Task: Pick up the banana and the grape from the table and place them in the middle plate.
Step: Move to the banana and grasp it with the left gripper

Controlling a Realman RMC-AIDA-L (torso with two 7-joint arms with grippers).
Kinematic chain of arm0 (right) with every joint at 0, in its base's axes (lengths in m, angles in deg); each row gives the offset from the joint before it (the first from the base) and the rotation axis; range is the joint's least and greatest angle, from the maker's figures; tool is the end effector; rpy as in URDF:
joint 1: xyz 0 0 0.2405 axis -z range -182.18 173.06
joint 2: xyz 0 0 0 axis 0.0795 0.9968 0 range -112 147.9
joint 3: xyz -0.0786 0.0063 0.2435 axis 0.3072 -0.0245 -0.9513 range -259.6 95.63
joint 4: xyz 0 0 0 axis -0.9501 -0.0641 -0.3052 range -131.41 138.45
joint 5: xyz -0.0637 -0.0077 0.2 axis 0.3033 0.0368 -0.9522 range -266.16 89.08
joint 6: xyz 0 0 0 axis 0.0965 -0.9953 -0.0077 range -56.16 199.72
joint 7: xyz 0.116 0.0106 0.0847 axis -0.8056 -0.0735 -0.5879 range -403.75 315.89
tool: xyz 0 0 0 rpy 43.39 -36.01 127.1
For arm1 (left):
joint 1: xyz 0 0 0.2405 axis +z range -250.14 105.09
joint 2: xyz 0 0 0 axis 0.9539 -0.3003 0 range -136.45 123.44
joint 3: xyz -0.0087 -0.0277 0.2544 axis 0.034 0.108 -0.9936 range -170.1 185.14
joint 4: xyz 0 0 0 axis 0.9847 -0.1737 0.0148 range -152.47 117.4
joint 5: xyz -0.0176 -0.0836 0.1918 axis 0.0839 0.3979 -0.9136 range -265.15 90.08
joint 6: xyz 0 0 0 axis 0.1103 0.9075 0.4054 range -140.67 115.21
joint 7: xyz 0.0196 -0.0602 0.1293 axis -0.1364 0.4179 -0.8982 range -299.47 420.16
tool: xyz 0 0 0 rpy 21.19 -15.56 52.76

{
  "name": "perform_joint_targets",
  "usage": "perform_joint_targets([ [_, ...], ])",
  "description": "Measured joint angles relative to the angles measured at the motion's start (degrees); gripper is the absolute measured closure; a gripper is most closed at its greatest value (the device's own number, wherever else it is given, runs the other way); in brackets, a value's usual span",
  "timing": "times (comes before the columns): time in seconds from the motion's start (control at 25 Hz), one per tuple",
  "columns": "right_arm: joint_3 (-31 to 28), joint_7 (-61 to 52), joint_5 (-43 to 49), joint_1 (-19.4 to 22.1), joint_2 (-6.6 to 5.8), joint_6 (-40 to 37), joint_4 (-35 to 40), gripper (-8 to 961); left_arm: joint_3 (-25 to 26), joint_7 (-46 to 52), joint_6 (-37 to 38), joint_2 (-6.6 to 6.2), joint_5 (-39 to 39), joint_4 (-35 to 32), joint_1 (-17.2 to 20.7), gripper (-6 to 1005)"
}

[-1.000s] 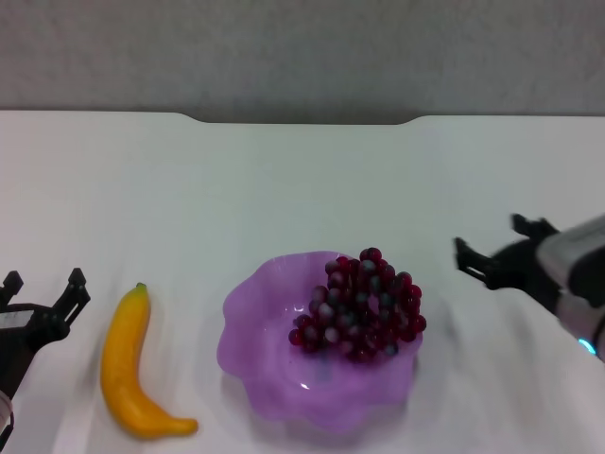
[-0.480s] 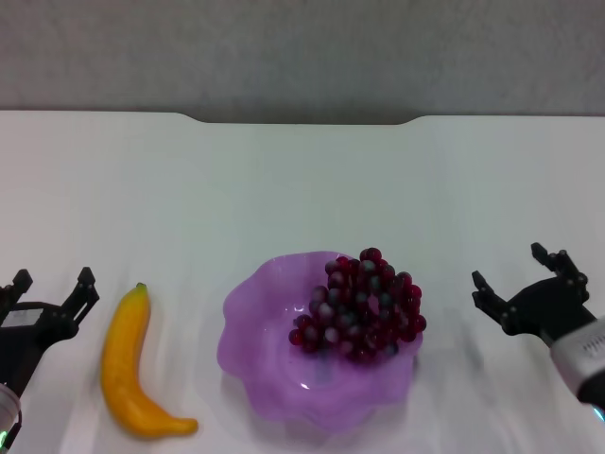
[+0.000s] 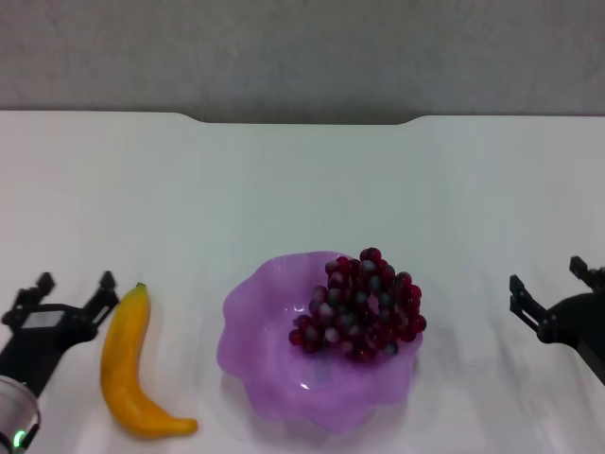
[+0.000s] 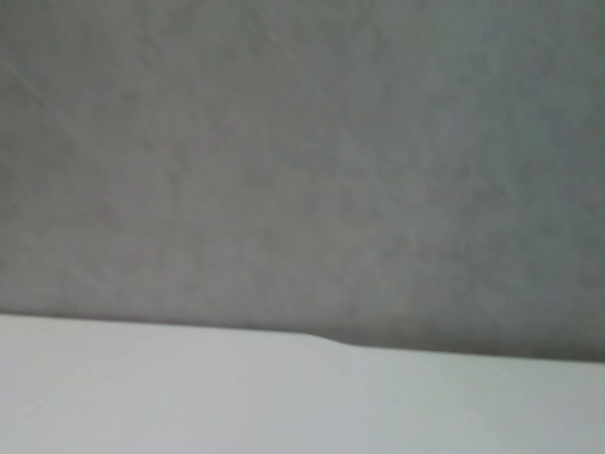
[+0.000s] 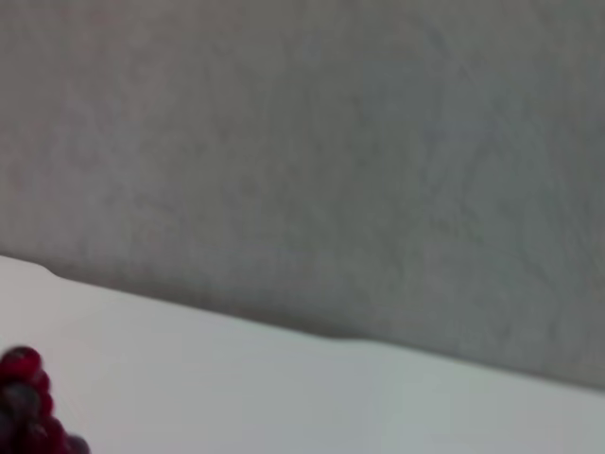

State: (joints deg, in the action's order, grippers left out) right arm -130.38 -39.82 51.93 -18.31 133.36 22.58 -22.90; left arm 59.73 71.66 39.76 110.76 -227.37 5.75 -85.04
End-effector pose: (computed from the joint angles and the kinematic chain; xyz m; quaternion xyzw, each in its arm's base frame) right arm 0.3457 0.2942 -0.0496 -0.7711 0.2375 0.1798 0.5627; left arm -0.3577 0.2857 -0.0423 -0.6970 -0.3534 -0.2619 0.5663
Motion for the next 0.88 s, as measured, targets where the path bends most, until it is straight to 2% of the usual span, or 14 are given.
perform_joint_targets([
  [0.2, -0.3, -2.7, 0.0, -1.2, -0.11, 3.4, 1.0, 64, -2.0, 0.4, -1.8, -0.58, -0.1, 2.9, -0.3, 107],
  [0.36, -0.2, -2.6, 0.0, -1.6, -0.15, 4.5, 1.8, 64, -1.2, -0.3, -3.1, -1.48, -2.0, 10.1, 0.9, 107],
  [0.44, -0.1, -2.5, 0.0, -1.6, -0.16, 4.5, 1.9, 65, 0.6, -1.5, -6.7, -2.16, -4.2, 15.3, 1.9, 107],
  [0.56, -0.1, -2.4, 0.2, -1.6, -0.23, 4.8, 1.8, 65, 4.9, -4.8, -16.8, -3.18, -7.3, 25.3, 4.3, 107],
  [0.64, -0.2, -2.4, 0.2, -1.7, -0.27, 4.8, 1.8, 65, 9.6, -9.4, -27.0, -3.08, -8.5, 34.6, 6.9, 107],
  [0.72, -0.3, -2.4, 0.1, -1.7, -0.28, 4.8, 1.9, 65, 12.7, -13.5, -34.8, -2.36, -8.3, 39.7, 8.0, 107],
  [0.8, -0.2, -2.4, 0.2, -1.7, -0.28, 4.8, 1.9, 64, 16.8, -18.7, -46.5, -1.04, -7.1, 45.1, 8.5, 107],
  [0.88, -0.2, -2.4, 0.4, -1.9, -0.29, 4.9, 1.8, 64, 20.3, -22.4, -58.6, -0.39, -4.4, 48.7, 7.9, 107],
])
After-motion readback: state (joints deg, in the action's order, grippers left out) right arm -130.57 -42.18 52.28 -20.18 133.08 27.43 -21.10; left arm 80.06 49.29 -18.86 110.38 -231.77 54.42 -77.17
